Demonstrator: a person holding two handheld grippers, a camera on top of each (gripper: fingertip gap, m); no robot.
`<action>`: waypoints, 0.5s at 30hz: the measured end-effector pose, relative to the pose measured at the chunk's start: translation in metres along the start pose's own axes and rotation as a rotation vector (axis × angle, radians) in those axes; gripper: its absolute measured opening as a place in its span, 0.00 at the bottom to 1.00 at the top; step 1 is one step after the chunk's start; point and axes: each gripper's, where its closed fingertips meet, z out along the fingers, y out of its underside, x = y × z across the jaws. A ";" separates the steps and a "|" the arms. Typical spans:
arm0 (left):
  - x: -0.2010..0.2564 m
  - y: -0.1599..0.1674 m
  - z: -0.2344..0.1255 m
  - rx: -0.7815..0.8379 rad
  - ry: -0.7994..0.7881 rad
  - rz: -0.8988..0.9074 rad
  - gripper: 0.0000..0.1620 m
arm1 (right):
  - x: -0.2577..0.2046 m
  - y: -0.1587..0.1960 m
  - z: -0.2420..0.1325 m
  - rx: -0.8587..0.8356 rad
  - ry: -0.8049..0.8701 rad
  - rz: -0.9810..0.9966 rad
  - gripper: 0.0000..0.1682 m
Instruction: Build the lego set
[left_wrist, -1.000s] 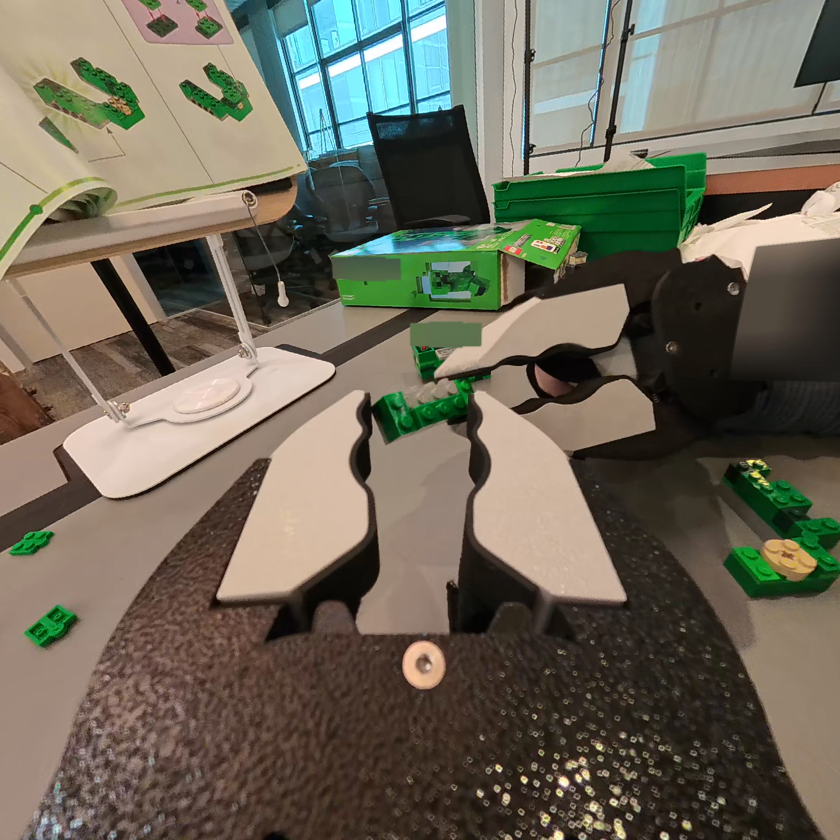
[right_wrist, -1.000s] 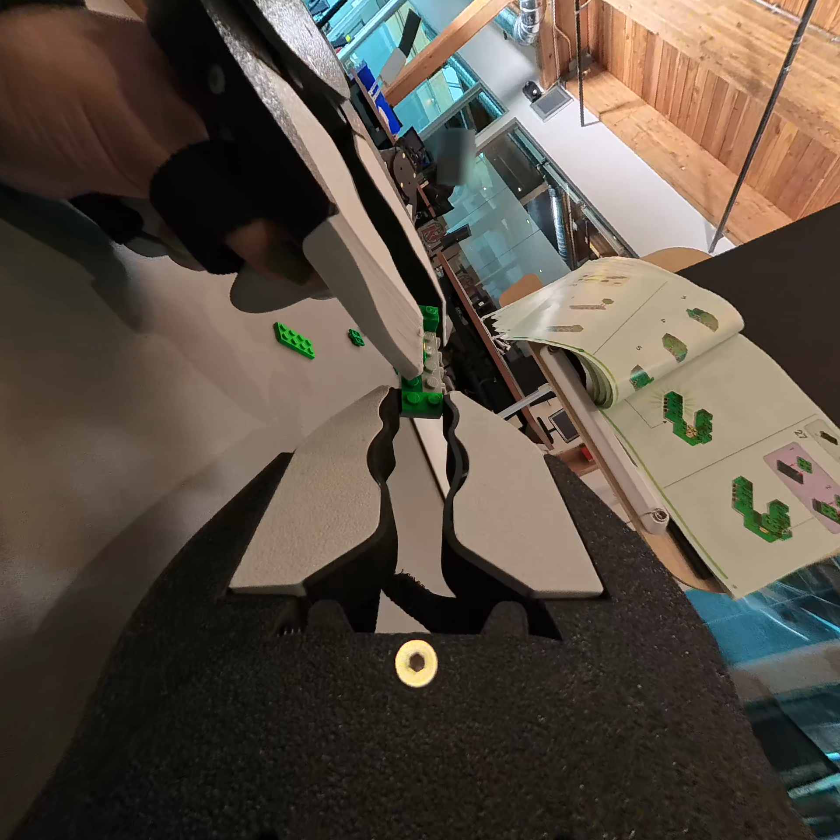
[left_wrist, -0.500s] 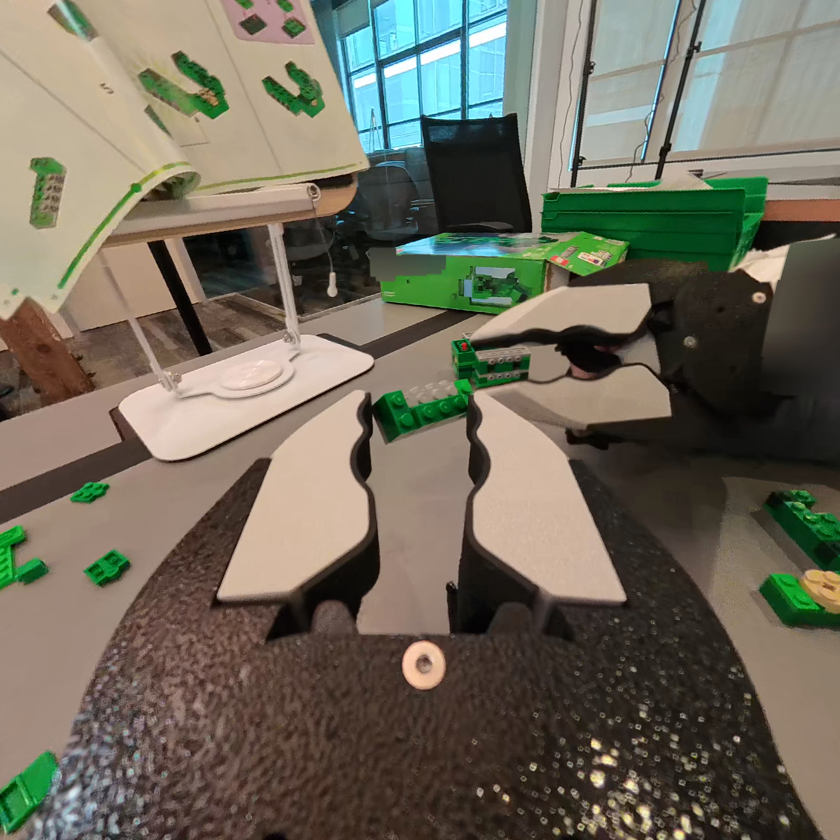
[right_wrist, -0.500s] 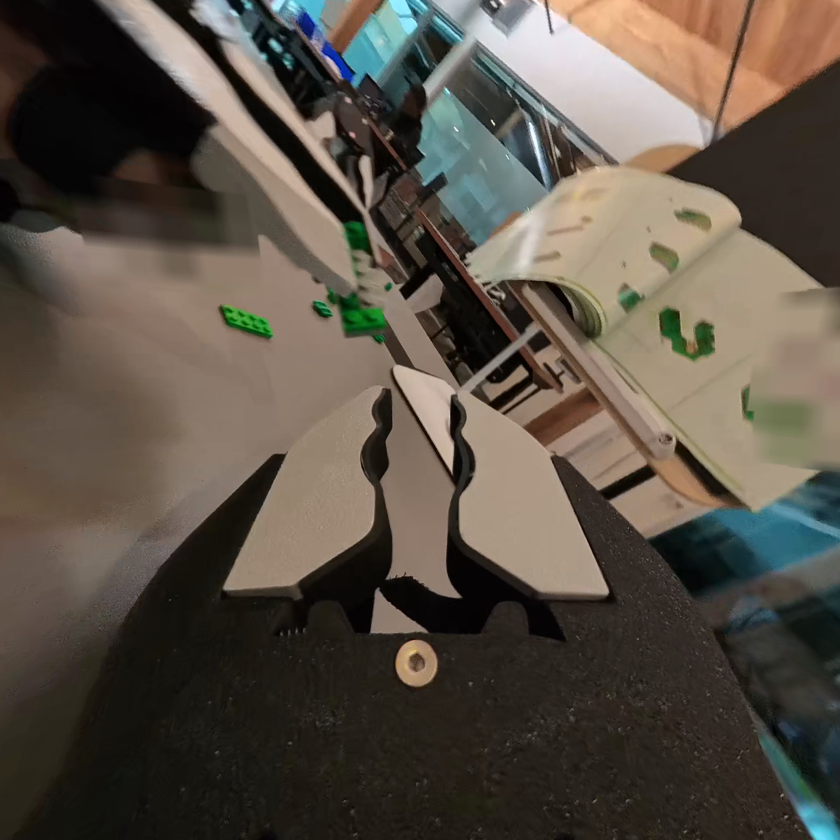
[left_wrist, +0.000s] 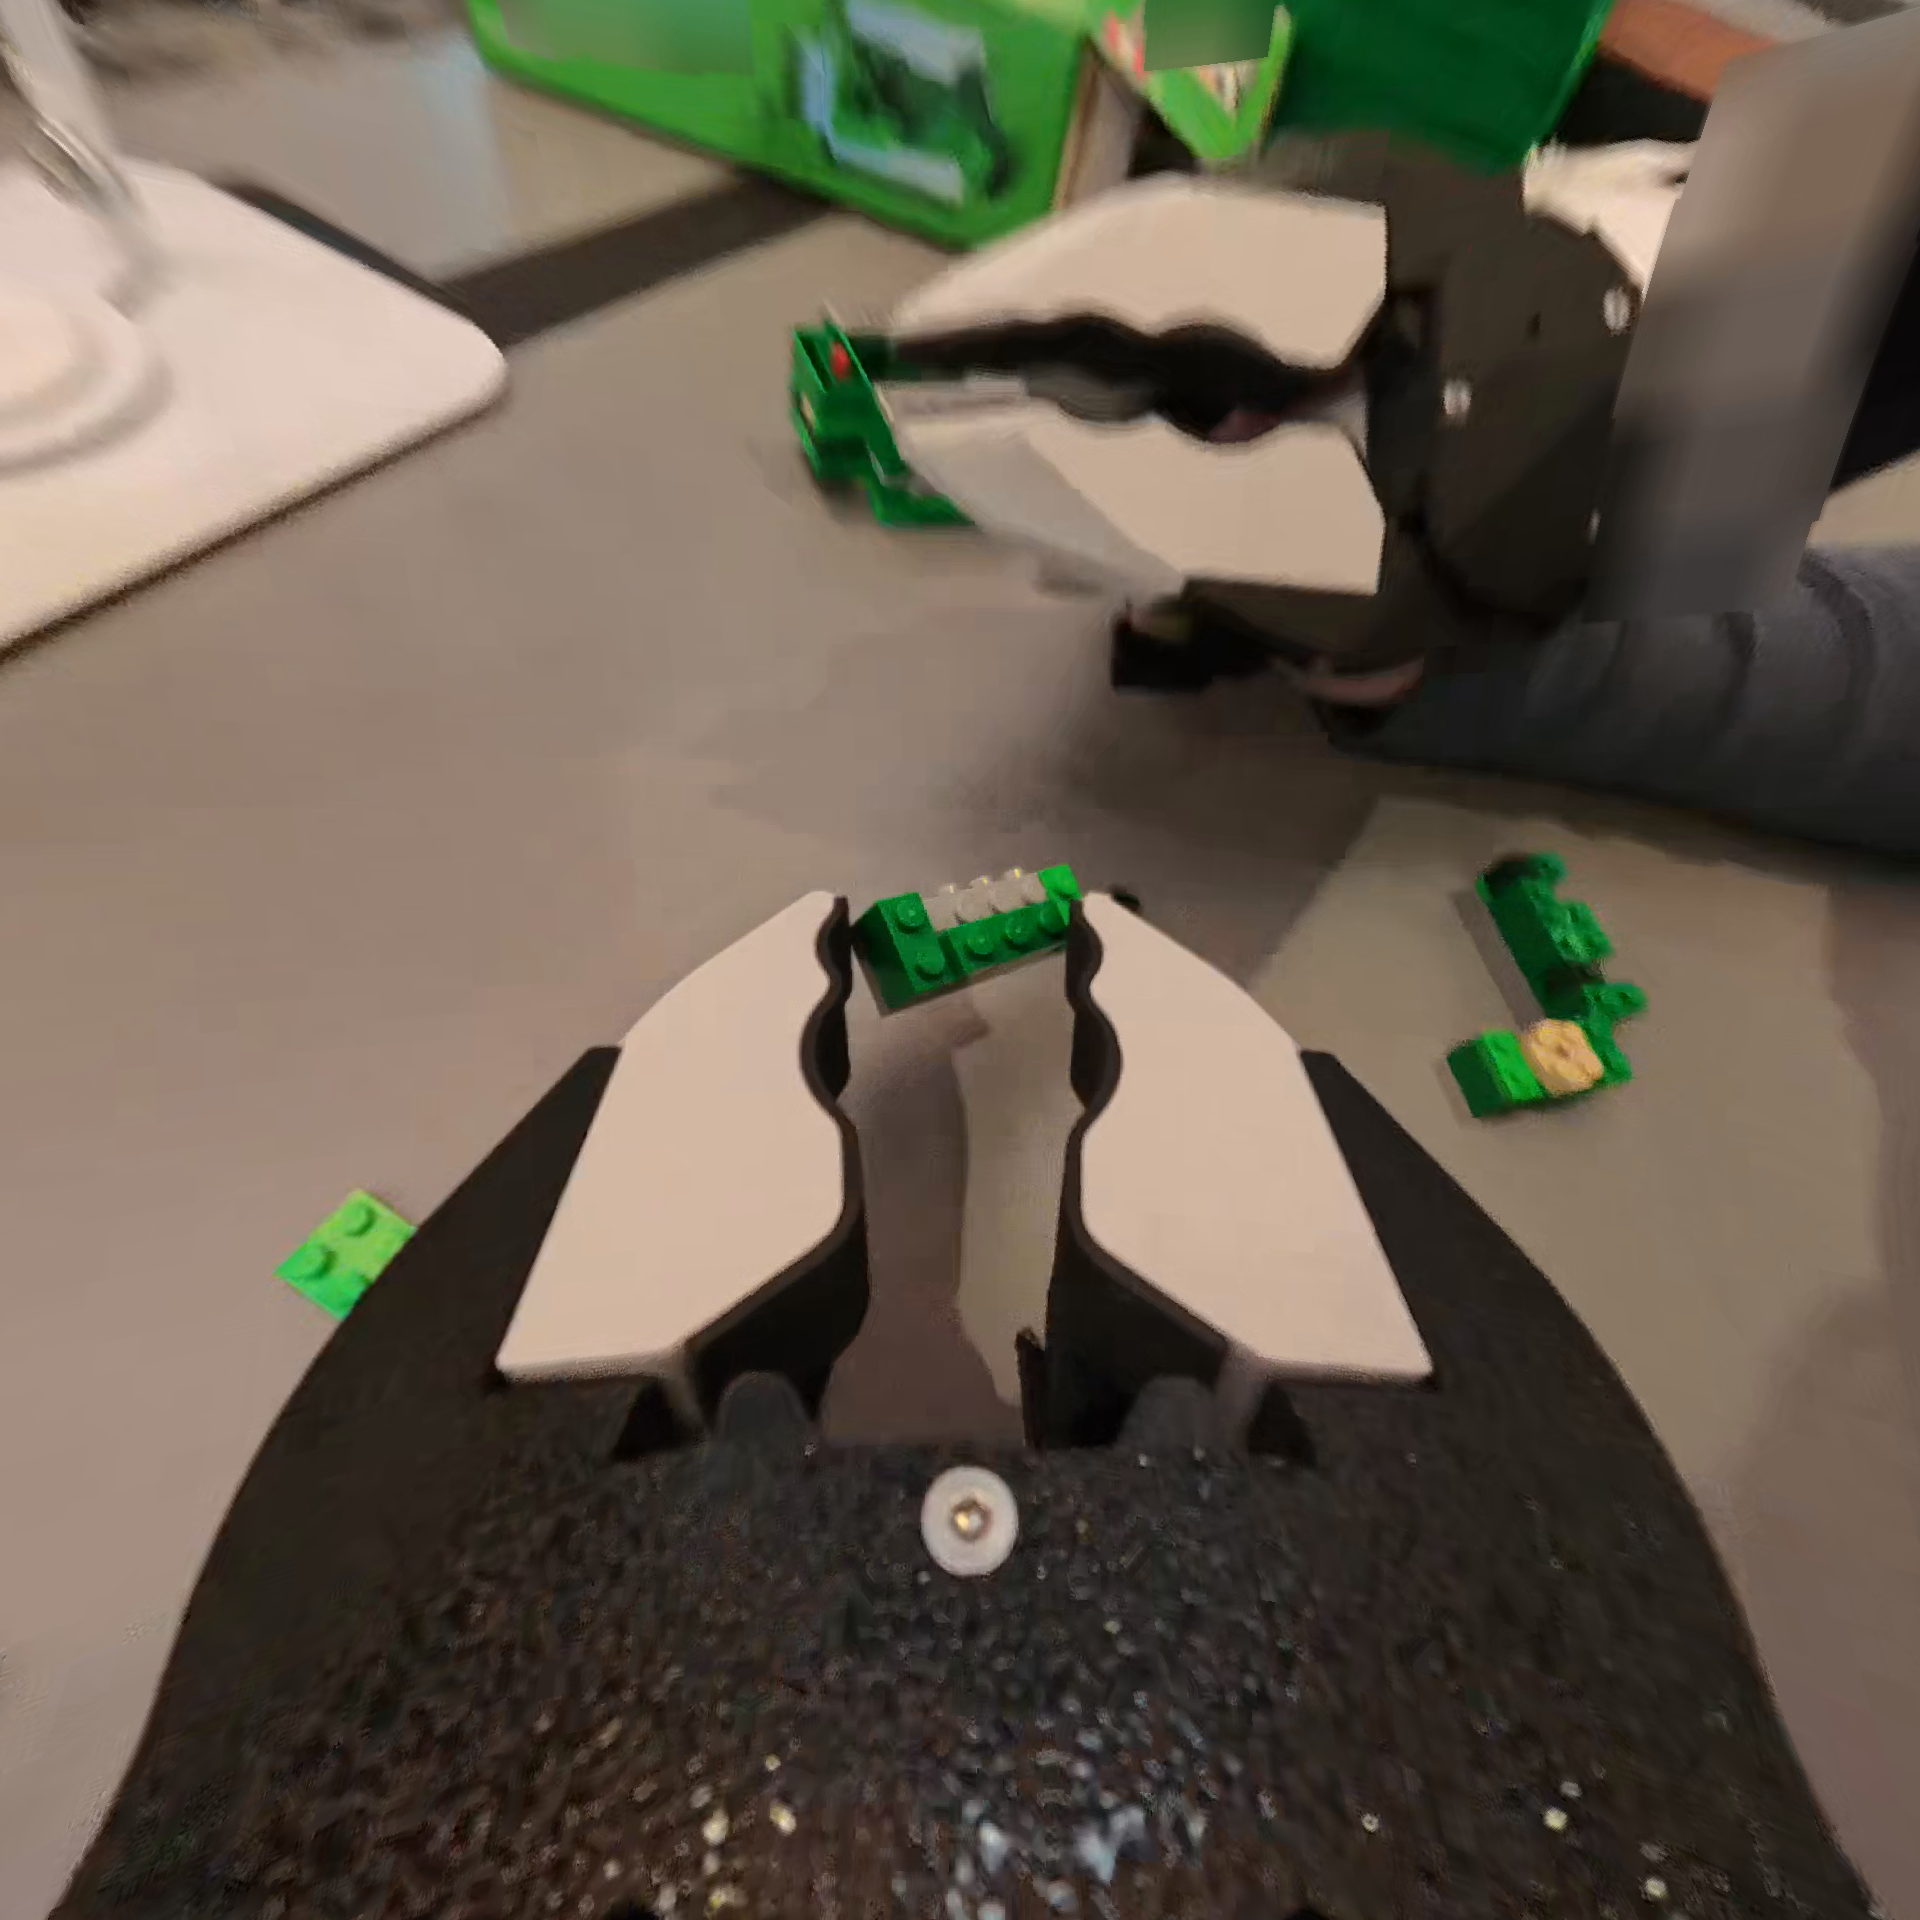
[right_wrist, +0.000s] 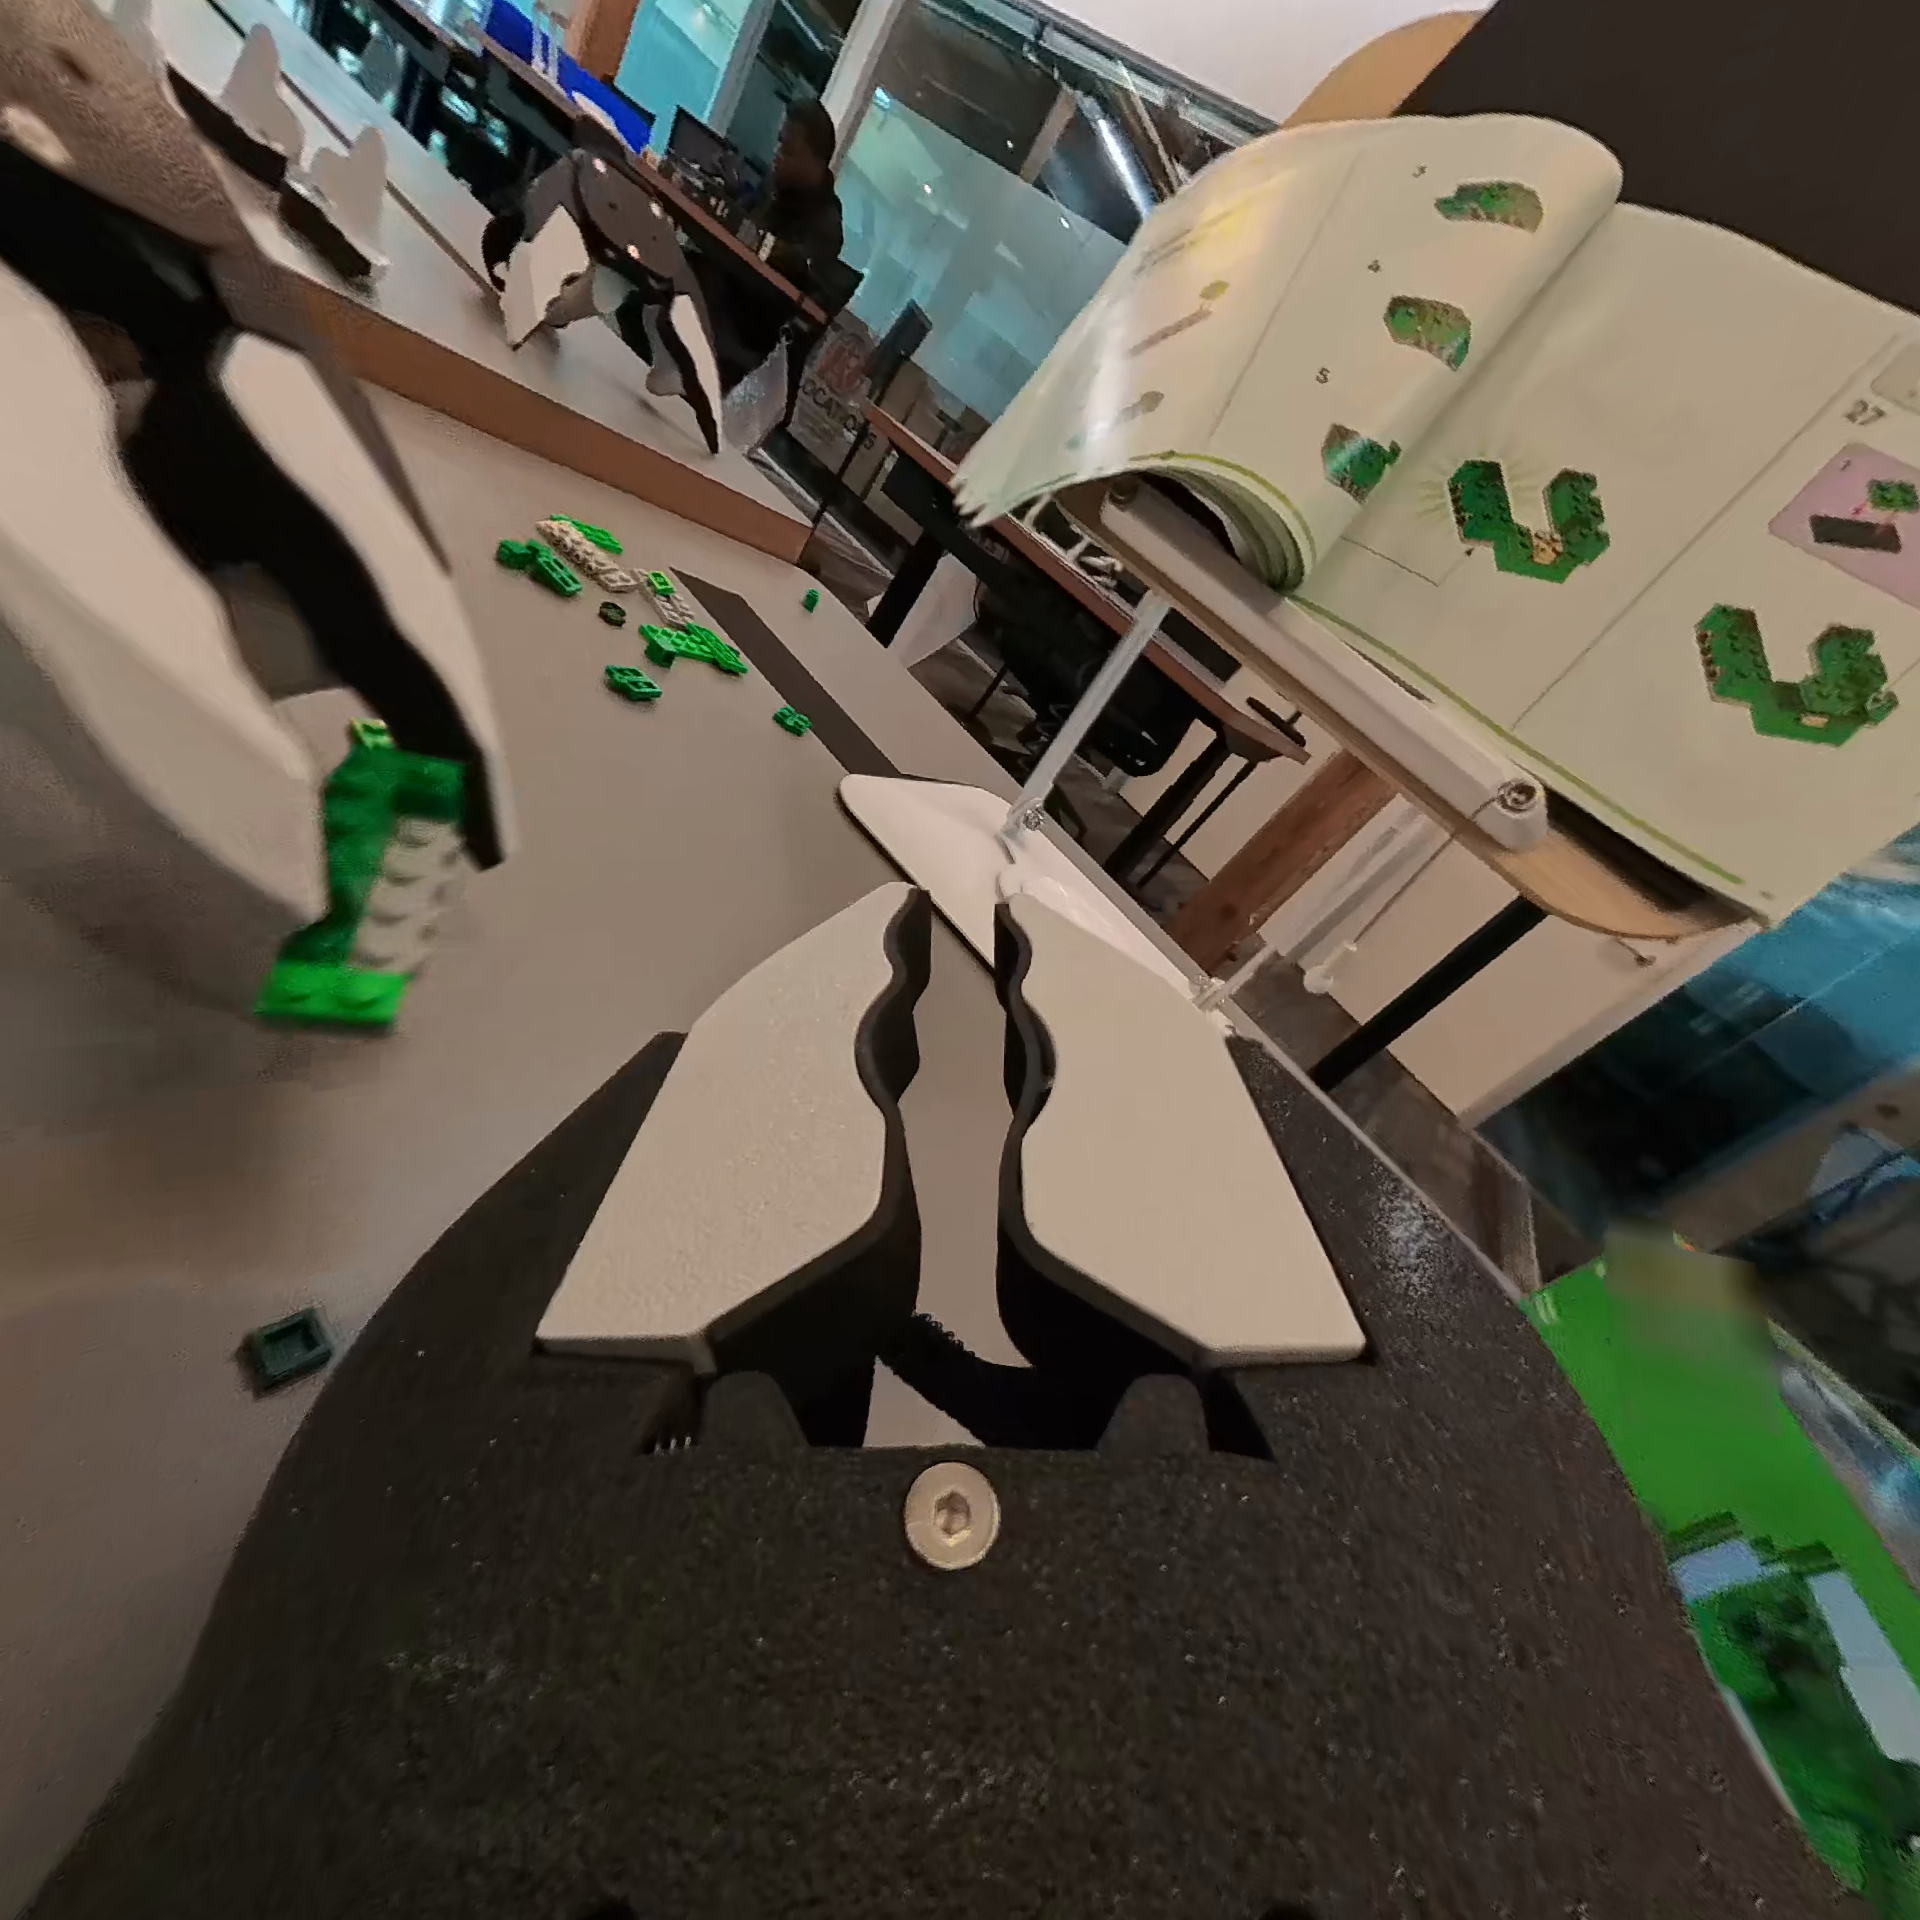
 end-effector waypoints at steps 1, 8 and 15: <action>0.002 0.006 0.001 -0.049 0.015 0.008 0.24 | 0.001 0.002 0.000 -0.006 -0.001 0.013 0.06; 0.013 0.032 0.011 -0.236 0.060 0.033 0.24 | -0.001 0.002 0.001 -0.013 -0.006 0.000 0.05; 0.012 0.032 0.012 -0.237 0.039 0.025 0.32 | -0.003 0.000 -0.001 0.005 -0.048 0.062 0.10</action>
